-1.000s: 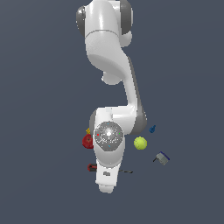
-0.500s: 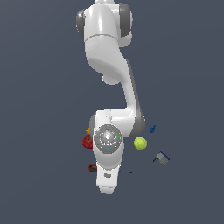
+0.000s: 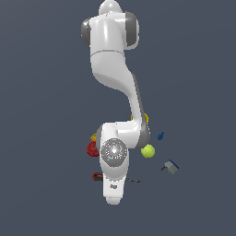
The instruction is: Pick up a designated object from a clutter of objects.
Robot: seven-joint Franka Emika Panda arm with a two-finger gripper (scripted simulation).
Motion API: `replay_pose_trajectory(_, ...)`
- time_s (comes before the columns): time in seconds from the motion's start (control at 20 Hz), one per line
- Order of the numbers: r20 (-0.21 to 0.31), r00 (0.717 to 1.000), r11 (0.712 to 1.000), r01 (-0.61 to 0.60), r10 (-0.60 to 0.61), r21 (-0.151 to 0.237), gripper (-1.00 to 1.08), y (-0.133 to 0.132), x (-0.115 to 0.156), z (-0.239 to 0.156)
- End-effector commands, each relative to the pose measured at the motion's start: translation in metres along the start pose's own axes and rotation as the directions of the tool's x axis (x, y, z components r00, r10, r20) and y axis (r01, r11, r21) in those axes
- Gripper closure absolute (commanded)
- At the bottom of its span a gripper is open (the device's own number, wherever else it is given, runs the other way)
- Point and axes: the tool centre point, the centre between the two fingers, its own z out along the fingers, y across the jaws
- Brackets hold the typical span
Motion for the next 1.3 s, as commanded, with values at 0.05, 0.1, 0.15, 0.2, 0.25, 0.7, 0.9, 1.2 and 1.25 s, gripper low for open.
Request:
replay_pose_trajectory(0.05, 0.000, 1.000, 1.000, 0.001, -0.001, -0.001, -0.92, 0.000, 0.000, 0.011)
replay_pose_trajectory(0.1, 0.000, 1.000, 1.000, 0.001, -0.001, -0.001, -0.92, 0.001, 0.000, 0.012)
replay_pose_trajectory(0.15, 0.000, 1.000, 1.000, 0.001, -0.001, -0.001, -0.92, 0.001, 0.000, 0.012)
replay_pose_trajectory(0.2, 0.000, 1.000, 1.000, 0.001, -0.001, -0.001, -0.92, 0.001, 0.000, 0.012)
replay_pose_trajectory(0.25, 0.000, 1.000, 1.000, 0.001, -0.001, -0.001, -0.92, 0.002, 0.000, 0.011)
replay_pose_trajectory(0.7, 0.000, 1.000, 1.000, 0.001, -0.001, -0.001, 1.08, 0.002, 0.000, 0.011)
replay_pose_trajectory(0.9, 0.000, 1.000, 1.000, 0.001, -0.001, -0.001, 1.08, 0.001, 0.001, 0.010)
replay_pose_trajectory(1.2, 0.000, 1.000, 1.000, 0.001, -0.001, -0.001, 1.08, -0.003, 0.007, -0.002)
replay_pose_trajectory(1.25, 0.000, 1.000, 1.000, 0.001, -0.001, -0.001, 1.08, -0.005, 0.009, -0.006)
